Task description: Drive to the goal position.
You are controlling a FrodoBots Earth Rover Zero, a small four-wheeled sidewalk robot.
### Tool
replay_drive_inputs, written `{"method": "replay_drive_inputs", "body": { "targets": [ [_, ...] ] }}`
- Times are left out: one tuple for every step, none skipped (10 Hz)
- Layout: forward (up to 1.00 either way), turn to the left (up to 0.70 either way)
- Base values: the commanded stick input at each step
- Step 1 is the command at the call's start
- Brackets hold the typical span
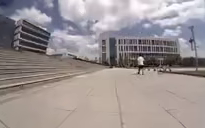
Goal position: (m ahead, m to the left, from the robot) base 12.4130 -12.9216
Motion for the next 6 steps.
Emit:
{"method": "replay_drive_inputs", "body": {
  "targets": [
    [0.70,0.00],
    [0.70,0.01],
    [0.70,0.01],
    [0.70,0.00],
    [0.70,0.00],
    [0.70,0.00]
  ]
}}
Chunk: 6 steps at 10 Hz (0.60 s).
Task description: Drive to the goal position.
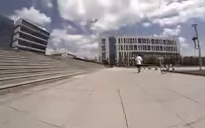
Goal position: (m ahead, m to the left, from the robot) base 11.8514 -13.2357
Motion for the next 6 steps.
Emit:
{"method": "replay_drive_inputs", "body": {
  "targets": [
    [0.70,0.00],
    [0.70,0.00],
    [0.70,0.00],
    [0.70,0.00],
    [0.70,0.00],
    [0.70,0.00]
  ]
}}
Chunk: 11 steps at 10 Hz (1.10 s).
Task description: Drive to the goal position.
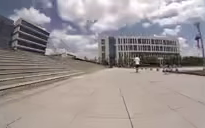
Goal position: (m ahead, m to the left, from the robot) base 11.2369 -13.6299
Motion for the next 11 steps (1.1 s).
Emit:
{"method": "replay_drive_inputs", "body": {
  "targets": [
    [0.70,0.00],
    [0.70,0.00],
    [0.70,0.00],
    [0.70,0.00],
    [0.70,0.00],
    [0.70,0.00],
    [0.70,0.00],
    [0.70,0.00],
    [0.70,0.00],
    [0.70,0.00],
    [0.70,0.00]
  ]
}}
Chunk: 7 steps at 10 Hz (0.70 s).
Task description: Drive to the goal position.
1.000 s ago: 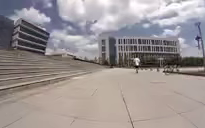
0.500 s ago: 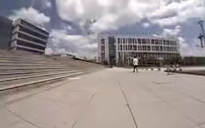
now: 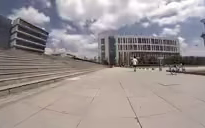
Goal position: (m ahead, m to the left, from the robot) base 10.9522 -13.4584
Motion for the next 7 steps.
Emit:
{"method": "replay_drive_inputs", "body": {
  "targets": [
    [0.70,0.00],
    [0.70,0.00],
    [0.70,0.00],
    [0.70,0.00],
    [0.70,0.00],
    [0.70,0.00],
    [0.70,0.00]
  ]
}}
